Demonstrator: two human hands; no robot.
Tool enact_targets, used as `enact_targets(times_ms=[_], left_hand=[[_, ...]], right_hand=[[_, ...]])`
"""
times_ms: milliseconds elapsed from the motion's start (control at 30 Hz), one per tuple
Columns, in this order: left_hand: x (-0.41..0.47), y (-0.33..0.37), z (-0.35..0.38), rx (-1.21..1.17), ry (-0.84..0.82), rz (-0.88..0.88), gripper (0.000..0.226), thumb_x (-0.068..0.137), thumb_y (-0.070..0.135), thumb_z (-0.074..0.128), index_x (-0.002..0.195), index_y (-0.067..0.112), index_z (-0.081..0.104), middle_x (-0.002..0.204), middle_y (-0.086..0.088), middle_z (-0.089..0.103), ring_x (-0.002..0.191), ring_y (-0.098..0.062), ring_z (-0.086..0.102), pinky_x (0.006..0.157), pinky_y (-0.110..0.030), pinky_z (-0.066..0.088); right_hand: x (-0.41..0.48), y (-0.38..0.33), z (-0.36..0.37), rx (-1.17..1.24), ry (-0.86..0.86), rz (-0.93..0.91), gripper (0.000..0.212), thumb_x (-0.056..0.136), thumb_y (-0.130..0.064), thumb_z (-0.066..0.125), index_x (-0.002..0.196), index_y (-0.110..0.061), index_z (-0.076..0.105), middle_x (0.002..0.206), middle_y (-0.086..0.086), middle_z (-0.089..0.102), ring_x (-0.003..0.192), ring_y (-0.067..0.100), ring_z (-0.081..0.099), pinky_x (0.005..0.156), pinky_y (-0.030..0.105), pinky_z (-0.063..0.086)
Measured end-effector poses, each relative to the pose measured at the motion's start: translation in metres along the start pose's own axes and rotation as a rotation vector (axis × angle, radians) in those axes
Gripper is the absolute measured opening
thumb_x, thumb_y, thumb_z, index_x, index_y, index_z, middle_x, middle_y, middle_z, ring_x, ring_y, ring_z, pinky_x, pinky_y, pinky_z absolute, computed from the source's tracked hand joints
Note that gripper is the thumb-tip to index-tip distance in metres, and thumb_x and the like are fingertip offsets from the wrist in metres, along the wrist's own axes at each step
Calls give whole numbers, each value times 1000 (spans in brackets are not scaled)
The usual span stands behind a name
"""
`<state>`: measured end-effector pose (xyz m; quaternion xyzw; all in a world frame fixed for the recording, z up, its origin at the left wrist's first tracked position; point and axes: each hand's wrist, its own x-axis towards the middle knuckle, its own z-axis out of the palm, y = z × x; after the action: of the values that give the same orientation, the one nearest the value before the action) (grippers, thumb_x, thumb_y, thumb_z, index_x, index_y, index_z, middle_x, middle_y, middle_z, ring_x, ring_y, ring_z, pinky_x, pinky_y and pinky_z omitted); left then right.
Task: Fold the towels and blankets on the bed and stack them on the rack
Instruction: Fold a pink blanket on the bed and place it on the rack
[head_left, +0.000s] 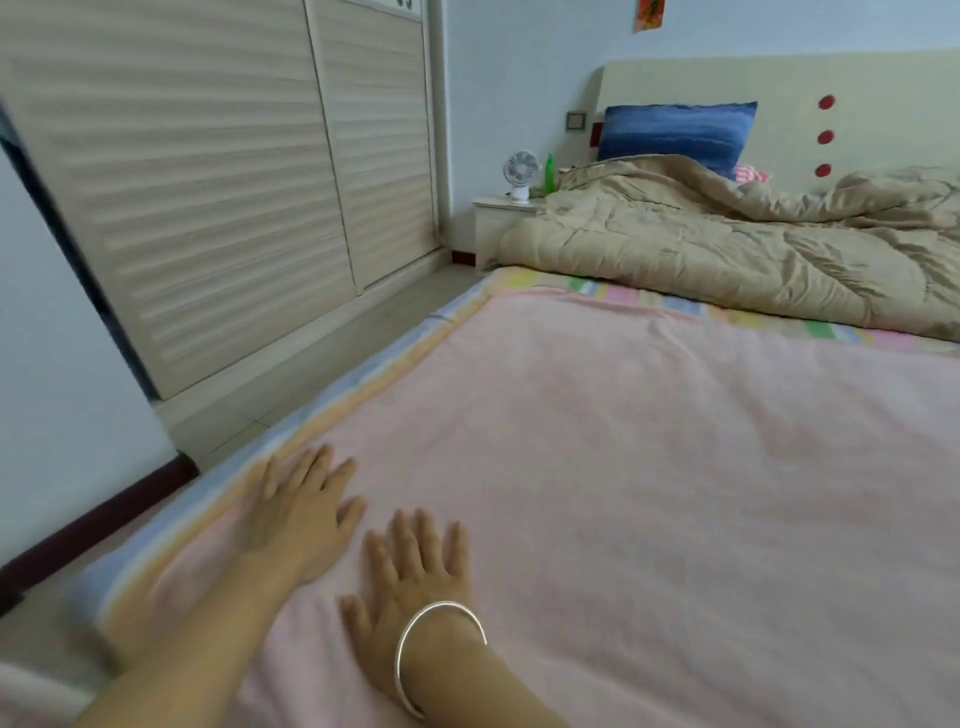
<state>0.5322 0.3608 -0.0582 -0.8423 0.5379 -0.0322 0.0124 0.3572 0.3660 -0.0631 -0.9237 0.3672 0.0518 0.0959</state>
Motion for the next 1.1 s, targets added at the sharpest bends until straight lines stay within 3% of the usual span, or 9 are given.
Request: enact_targets(times_ms=[167, 333, 467, 533, 600, 700, 867, 967, 1100], left_hand=[[6, -35, -8, -87, -3, -131, 57, 99, 53, 32, 149, 25, 30, 152, -4, 35, 136, -24, 35, 108, -41, 36], [6, -54, -25, -5, -102, -304, 43, 96, 50, 44, 125, 18, 48, 126, -5, 52, 114, -25, 51, 80, -36, 46], [0, -51, -39, 129, -281, -391, 29, 93, 40, 48, 117, 28, 58, 108, 3, 56, 90, -16, 54, 62, -30, 39], [-8, -50, -43, 102, -274, -450, 24, 92, 40, 50, 109, 29, 61, 95, 6, 56, 75, -12, 49, 56, -28, 35], [-16, -43, -44, 84, -214, -441, 21, 93, 34, 52, 111, 27, 61, 87, 6, 54, 69, -11, 47, 56, -26, 36], [-30, -19, -45, 42, -72, -364, 23, 95, 29, 51, 117, 25, 59, 91, 6, 58, 75, -13, 53, 57, -26, 36], [-48, 23, -63, 47, -96, -286, 30, 94, 8, 46, 116, 23, 60, 111, 1, 63, 99, -17, 61, 71, -26, 40], [-58, 49, -77, -21, -165, -214, 34, 91, 8, 48, 122, 18, 56, 116, -1, 61, 106, -20, 61, 77, -27, 45], [-75, 114, -101, -198, -250, -23, 35, 83, 11, 52, 116, 4, 59, 115, -14, 63, 110, -29, 62, 88, -38, 50]], right_hand=[[22, -32, 14, -57, 89, 18, 75, 85, -50, -3, 153, -19, -7, 158, 18, -16, 145, 36, -20, 105, 65, -21], [22, -33, 23, 120, 196, 43, 62, 77, -55, 46, 125, -21, 65, 131, 13, 60, 125, 33, 54, 103, 58, 21], [16, -18, 13, 297, 200, 17, 96, 72, -61, 9, 155, -13, 10, 161, -2, 15, 149, 16, 4, 113, 37, -14], [9, -13, 6, 358, 131, 12, 103, 62, -60, -3, 154, -14, -3, 162, -4, 6, 149, 12, -5, 114, 28, -19], [-4, -11, 1, 432, 126, 15, 98, 66, -58, 1, 154, -16, -2, 161, -3, 10, 149, 14, 2, 115, 25, -10], [-25, -5, -7, 759, 187, 104, 65, 96, -36, 39, 153, -17, 15, 154, -2, 29, 143, 15, 26, 117, 23, 16], [-55, 27, -27, 1242, 116, 318, 42, 98, -16, 48, 139, -14, 41, 117, -3, 57, 101, 13, 58, 86, 22, 45], [-76, 50, -38, 1383, 88, 407, 28, 98, -14, 49, 125, -7, 53, 101, 5, 63, 78, 19, 65, 77, 28, 52], [-118, 91, -58, 1600, 60, 542, 30, 99, -33, 50, 113, -7, 58, 107, 13, 66, 78, 26, 66, 67, 32, 51]])
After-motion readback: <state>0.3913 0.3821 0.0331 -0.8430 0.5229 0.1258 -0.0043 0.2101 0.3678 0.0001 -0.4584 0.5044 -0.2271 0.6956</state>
